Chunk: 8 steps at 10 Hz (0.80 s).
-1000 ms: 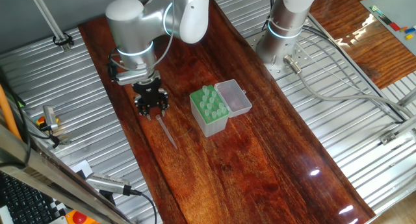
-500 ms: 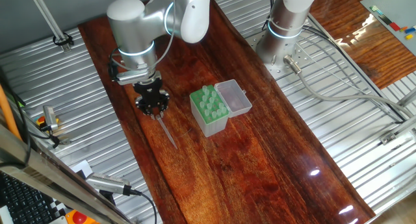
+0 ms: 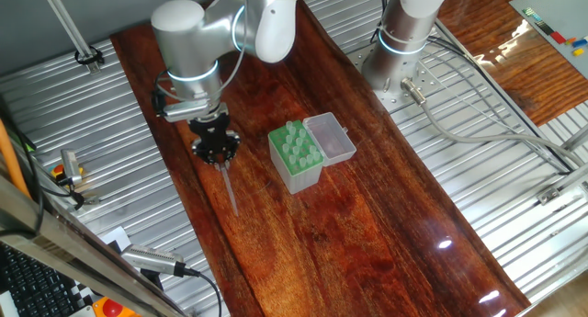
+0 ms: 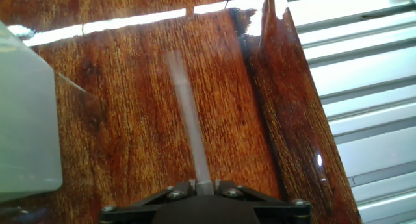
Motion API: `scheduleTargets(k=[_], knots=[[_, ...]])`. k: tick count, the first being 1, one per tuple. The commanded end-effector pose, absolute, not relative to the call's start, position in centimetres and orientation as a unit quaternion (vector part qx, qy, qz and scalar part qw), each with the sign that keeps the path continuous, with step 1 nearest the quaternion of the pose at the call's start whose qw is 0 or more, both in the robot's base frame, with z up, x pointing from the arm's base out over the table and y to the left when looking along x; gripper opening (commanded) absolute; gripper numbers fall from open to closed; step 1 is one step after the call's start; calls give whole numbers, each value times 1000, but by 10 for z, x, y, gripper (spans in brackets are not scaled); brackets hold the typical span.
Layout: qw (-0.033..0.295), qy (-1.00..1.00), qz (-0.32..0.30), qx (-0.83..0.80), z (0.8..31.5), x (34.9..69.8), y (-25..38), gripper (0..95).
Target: Insert a large pipette tip into the holder for large pipette tips
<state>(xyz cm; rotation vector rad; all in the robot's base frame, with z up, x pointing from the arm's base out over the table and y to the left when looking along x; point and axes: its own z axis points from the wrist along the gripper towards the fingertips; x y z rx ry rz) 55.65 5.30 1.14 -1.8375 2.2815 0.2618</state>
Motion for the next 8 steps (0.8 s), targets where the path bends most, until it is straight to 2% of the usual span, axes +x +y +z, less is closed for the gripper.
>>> scheduleTargets(k=[1, 4, 6, 8], knots=[[95, 779, 94, -613, 17, 556, 50, 0], [64, 804, 93, -584, 39, 553, 39, 0], [28, 831, 80, -550, 62, 548, 22, 0], [-4, 850, 57, -524, 69, 546, 16, 0]])
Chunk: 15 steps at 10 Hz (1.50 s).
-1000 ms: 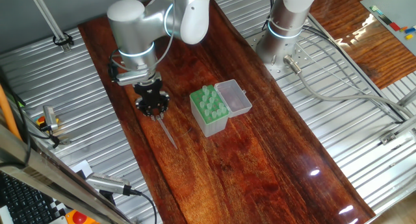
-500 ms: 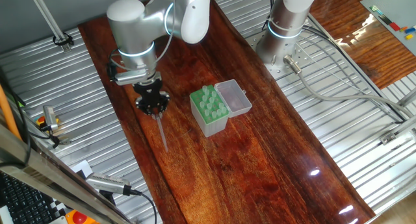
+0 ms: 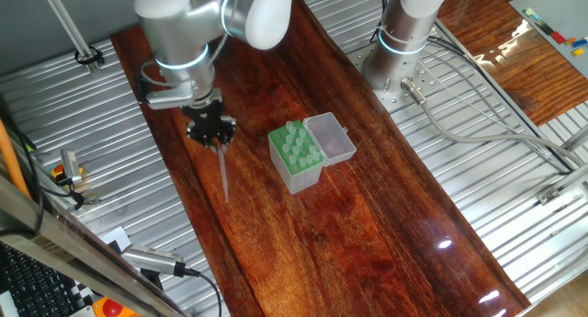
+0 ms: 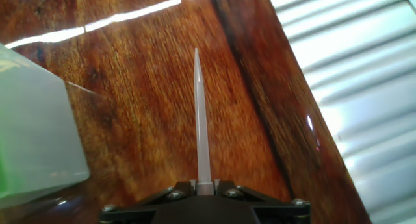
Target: Insert a large pipette tip into the holder for large pipette tips
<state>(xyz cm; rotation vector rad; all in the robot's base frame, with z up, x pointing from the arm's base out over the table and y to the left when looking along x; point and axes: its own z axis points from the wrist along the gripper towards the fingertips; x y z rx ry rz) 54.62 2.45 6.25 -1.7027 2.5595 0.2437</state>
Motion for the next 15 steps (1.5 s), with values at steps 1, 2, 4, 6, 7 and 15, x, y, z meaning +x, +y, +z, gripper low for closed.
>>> scheduleTargets(k=[1, 2, 4, 6, 7, 15], knots=[[-20, 857, 49, -513, 69, 546, 16, 0], [-31, 863, 38, -503, 69, 546, 16, 0], [-40, 886, 11, -463, 69, 546, 16, 0], [-34, 901, 5, -431, 69, 546, 16, 0], [-28, 908, 2, -417, 69, 546, 16, 0], [-64, 909, 0, -412, 90, 526, 18, 0]])
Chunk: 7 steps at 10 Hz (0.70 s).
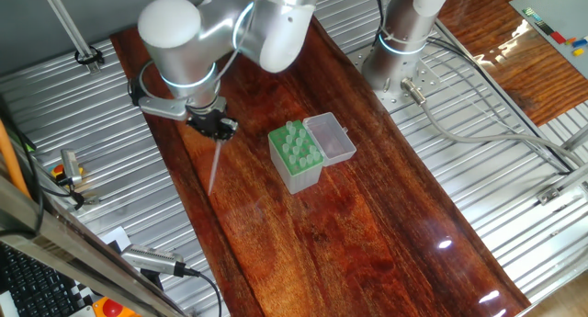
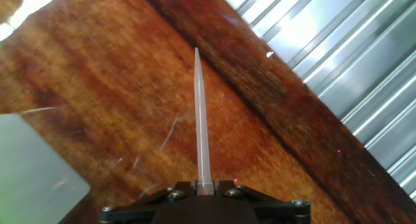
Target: Insert a large pipette tip into the holder for large pipette tips
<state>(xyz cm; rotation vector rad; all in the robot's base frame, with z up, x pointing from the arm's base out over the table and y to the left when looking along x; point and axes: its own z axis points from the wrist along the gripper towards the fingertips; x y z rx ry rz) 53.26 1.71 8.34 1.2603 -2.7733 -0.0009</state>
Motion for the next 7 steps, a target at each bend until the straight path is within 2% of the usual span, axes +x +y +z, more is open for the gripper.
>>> scheduleTargets(k=[1, 2, 4, 7], knots=[[77, -909, 1, 409, 96, 520, 16, 0], [94, -907, 4, 410, 107, 511, 11, 0], [105, -906, -1, 411, 131, 490, -1, 0], [106, -905, 17, 412, 131, 490, -1, 0]])
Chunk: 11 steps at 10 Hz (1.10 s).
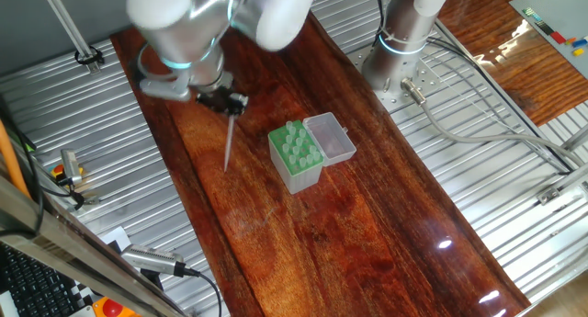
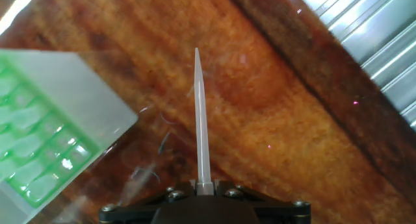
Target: Insert a large pipette tip into the holder for large pipette tips
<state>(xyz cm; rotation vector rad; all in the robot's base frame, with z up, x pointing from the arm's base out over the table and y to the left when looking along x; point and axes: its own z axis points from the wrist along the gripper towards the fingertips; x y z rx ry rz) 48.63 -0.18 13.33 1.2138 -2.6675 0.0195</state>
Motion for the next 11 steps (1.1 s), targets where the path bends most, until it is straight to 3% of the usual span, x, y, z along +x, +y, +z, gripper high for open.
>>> scheduleTargets(k=[1, 4, 11], knots=[[95, -904, 23, 416, 131, 490, -1, 0], [69, -904, 30, 421, 131, 490, -1, 0], [66, -920, 33, 386, 132, 489, -1, 0]])
